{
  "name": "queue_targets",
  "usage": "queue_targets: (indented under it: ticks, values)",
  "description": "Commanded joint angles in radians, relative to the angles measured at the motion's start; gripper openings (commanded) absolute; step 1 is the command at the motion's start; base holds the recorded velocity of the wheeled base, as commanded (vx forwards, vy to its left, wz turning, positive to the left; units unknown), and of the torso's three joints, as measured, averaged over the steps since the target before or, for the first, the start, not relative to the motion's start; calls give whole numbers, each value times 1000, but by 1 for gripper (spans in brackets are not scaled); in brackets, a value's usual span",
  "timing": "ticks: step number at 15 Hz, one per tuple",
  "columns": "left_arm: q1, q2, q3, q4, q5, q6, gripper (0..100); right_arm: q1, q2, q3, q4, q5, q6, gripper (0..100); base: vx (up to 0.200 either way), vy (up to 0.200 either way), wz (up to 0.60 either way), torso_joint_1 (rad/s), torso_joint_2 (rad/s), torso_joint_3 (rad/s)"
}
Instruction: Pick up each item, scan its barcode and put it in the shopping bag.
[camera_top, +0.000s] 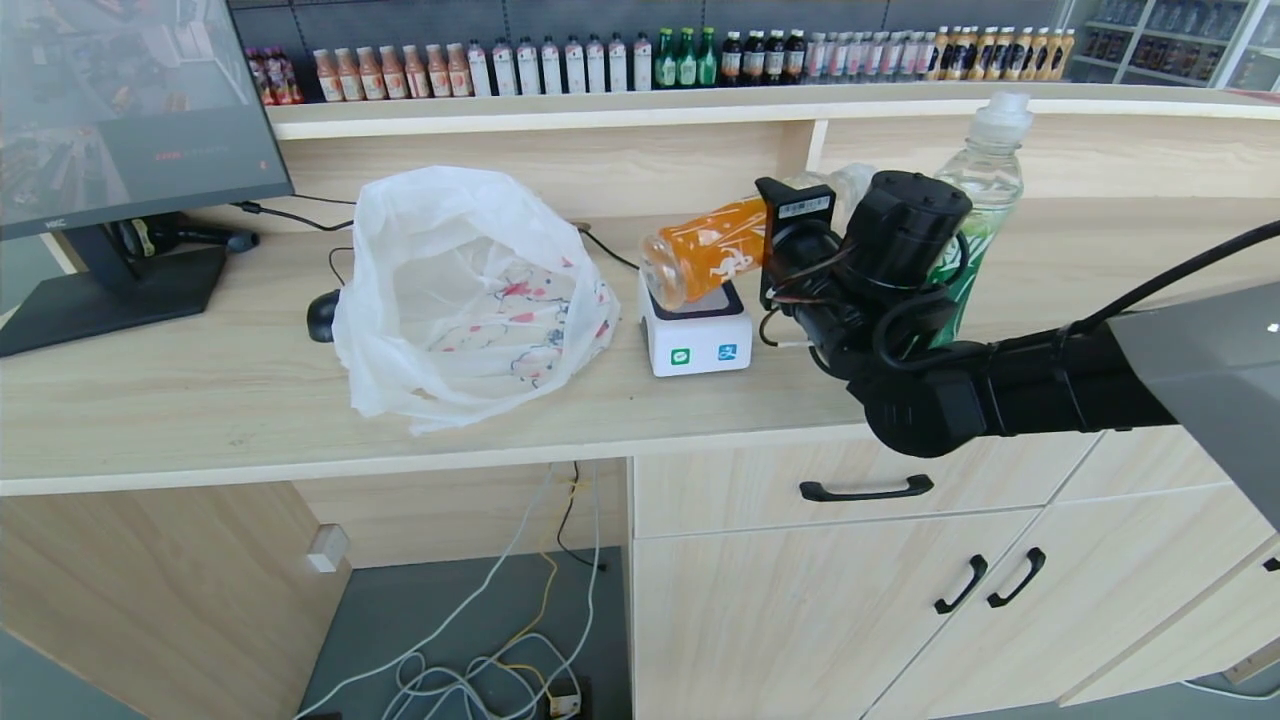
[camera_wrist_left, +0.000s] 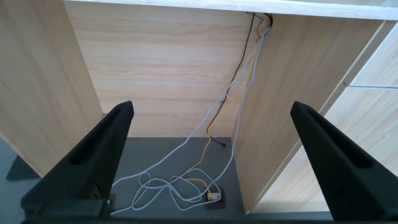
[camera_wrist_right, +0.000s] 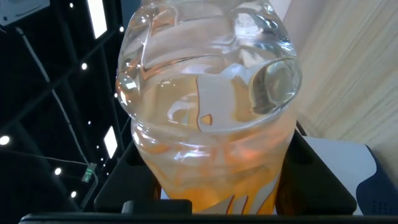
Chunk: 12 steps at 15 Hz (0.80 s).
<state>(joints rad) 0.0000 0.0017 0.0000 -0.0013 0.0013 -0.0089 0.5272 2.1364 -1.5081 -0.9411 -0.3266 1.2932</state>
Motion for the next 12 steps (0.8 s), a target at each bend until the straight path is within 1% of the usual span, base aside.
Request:
queue_targets:
  ticks: [1, 12]
  values:
    - [0, 0, 0, 0, 0, 0, 100, 0, -3, 3, -1, 0, 0, 0, 0, 0, 0, 0, 0, 0]
    - [0, 0, 0, 0, 0, 0, 100, 4, -3, 8, -1, 0, -2, 0, 0, 0, 0, 0, 0, 0]
